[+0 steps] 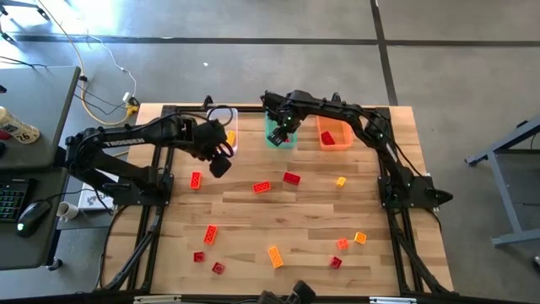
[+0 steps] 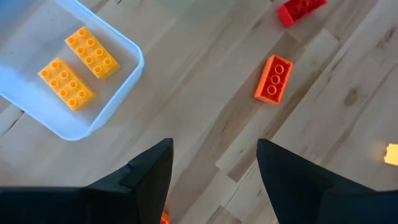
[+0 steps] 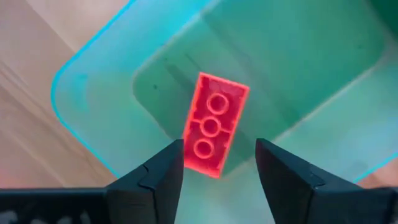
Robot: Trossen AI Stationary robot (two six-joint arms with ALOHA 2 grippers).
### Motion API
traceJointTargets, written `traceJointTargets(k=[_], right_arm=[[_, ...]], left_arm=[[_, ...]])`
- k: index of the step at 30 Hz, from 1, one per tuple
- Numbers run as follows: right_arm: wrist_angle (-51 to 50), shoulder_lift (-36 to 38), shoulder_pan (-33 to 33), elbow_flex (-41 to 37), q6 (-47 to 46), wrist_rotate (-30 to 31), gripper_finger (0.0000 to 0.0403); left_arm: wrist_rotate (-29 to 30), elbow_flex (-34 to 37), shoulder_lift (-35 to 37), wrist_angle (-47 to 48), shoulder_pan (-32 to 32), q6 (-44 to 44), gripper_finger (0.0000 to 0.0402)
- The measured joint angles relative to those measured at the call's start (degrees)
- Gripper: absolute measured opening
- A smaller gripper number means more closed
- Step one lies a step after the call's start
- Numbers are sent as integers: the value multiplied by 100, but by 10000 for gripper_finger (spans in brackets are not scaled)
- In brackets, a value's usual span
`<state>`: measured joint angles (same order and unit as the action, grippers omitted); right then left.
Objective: Sort & place blocks by color
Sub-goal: Put the orange game piece into the blue bin, then put the yellow game piece into the transparent bin
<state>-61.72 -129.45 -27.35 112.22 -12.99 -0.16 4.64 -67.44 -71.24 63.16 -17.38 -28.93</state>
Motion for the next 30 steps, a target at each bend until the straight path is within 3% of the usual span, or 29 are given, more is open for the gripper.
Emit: traceJointTargets(k=[7, 14, 30], right_arm=[[-362, 0, 17, 593, -256, 63, 186], [-947, 2, 275, 1100, -259, 604, 187], [-1757, 7, 1228, 1190, -910, 1179, 188]], left_arm=[[0, 0, 0, 23, 154, -92, 220], [121, 0, 0, 560, 293, -452, 219], [353, 4, 379, 924, 858, -497, 220]])
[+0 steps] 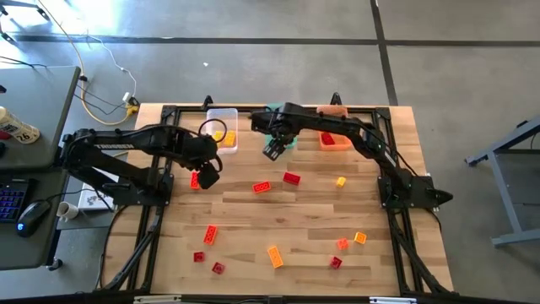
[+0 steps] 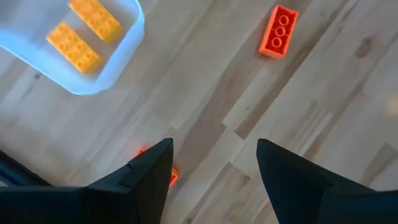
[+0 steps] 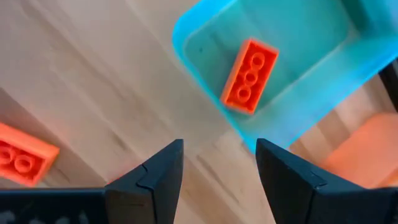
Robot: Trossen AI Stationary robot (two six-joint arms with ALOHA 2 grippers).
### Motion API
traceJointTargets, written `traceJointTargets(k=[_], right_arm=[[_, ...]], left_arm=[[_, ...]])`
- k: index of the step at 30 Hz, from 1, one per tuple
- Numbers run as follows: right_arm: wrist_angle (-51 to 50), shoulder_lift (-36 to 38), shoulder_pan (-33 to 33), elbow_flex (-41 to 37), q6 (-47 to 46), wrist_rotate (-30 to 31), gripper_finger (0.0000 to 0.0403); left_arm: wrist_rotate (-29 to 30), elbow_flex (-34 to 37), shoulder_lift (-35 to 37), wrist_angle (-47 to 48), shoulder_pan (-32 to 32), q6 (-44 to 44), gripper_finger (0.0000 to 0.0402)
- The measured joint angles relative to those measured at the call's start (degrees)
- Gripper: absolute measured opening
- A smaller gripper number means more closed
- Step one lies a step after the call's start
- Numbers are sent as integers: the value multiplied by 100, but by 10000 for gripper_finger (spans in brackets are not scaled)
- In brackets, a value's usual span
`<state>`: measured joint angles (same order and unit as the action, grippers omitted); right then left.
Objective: Sort & place blocks by color
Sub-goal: Put the yellow game piece into the transparent bin
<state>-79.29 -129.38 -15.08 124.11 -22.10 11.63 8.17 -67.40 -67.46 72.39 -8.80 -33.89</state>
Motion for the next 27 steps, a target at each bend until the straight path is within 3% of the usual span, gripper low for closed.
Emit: traceJointTargets(k=[10, 19, 27], right_arm=[[-867, 4, 521, 0, -766, 512, 188], [-937, 4, 693, 0, -792, 675, 188], [-1076, 4, 696, 0, -497, 742, 188]], left_arm=[[281, 592, 579, -19, 227, -722, 219], [234, 711, 889, -13, 617, -1537, 220], [238, 711, 902, -12, 1342, -2704, 219]])
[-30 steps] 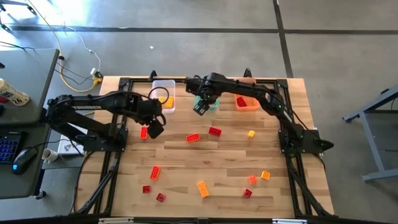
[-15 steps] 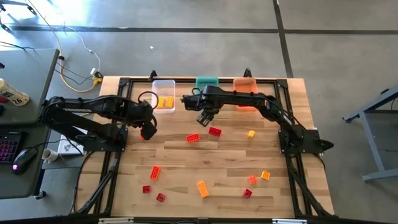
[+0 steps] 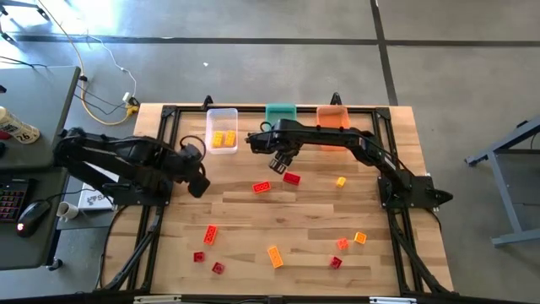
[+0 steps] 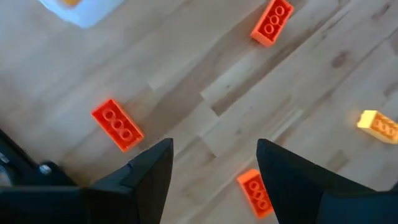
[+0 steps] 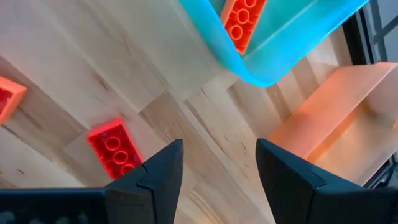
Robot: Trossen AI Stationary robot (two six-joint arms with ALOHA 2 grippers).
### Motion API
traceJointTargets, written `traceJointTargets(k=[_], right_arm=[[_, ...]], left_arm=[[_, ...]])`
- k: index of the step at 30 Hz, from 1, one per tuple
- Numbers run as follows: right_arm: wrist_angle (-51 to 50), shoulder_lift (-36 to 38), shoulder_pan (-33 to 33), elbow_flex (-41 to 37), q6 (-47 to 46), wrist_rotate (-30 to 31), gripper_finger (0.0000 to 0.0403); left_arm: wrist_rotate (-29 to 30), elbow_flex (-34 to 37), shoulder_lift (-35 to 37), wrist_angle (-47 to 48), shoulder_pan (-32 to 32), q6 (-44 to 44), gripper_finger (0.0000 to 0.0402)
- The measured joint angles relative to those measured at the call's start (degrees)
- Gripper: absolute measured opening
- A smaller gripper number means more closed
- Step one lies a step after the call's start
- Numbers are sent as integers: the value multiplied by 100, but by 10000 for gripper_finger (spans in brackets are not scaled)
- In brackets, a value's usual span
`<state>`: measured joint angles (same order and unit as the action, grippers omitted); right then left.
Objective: Sort & place blocks by color
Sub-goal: Put the yellow game piece into the transparent bin
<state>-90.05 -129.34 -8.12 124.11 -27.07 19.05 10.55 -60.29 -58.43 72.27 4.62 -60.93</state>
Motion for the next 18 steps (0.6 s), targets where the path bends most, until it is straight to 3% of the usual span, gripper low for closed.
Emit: traceJointTargets(k=[9, 18], right_arm=[[-1, 0, 0, 0, 869, -68, 188], [6, 300, 114, -13, 1111, -224, 188]], left_arm=[[43, 313, -2, -22, 841, -1430, 219], [228, 705, -5, -94, 1214, -2405, 220]])
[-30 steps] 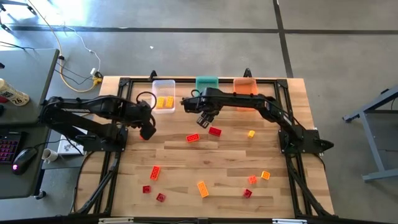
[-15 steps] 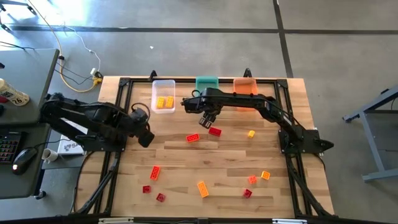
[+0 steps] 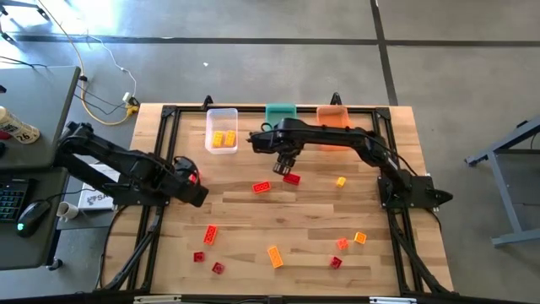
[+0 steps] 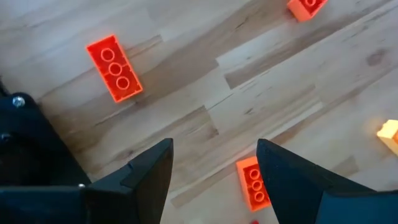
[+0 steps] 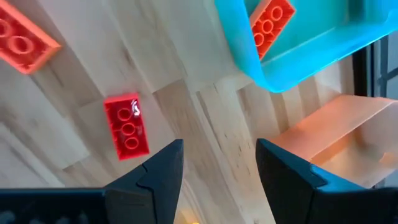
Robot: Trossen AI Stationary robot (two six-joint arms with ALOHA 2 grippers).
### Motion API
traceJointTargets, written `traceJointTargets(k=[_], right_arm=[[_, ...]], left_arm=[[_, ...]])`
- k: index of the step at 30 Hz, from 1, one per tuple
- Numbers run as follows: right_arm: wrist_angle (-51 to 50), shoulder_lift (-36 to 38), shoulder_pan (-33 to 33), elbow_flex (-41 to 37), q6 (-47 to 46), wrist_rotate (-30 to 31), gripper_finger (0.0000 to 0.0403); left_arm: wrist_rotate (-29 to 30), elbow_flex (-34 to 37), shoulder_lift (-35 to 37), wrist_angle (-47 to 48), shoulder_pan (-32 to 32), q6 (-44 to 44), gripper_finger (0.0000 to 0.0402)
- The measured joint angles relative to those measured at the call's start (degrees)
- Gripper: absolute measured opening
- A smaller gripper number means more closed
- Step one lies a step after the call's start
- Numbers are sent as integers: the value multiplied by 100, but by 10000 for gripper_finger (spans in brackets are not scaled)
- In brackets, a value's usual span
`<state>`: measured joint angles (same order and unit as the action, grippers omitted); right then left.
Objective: Sort & place blocks by color
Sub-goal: Put the yellow game piece into the transparent bin
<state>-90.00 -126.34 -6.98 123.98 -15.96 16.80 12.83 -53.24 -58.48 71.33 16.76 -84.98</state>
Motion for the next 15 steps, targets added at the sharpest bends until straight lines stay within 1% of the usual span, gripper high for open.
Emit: traceJointTargets(k=[4, 7, 9, 12, 15], right_arm=[[-2, 198, 100, -52, 49, 112, 188], [8, 415, 187, -252, -53, 230, 188], [-5, 616, 250, -578, -189, 277, 188], [-1, 975, 363, -1197, -415, 505, 188], [22, 1364, 419, -1713, -722, 510, 188]], left_arm=[[-16, 47, -1, -197, 67, -45, 220], [-18, 47, -2, -353, 67, -42, 220], [-16, 47, -2, -389, 67, -42, 220], [-14, 47, 0, -390, 67, -42, 220], [48, 47, -1, -393, 64, -40, 220]])
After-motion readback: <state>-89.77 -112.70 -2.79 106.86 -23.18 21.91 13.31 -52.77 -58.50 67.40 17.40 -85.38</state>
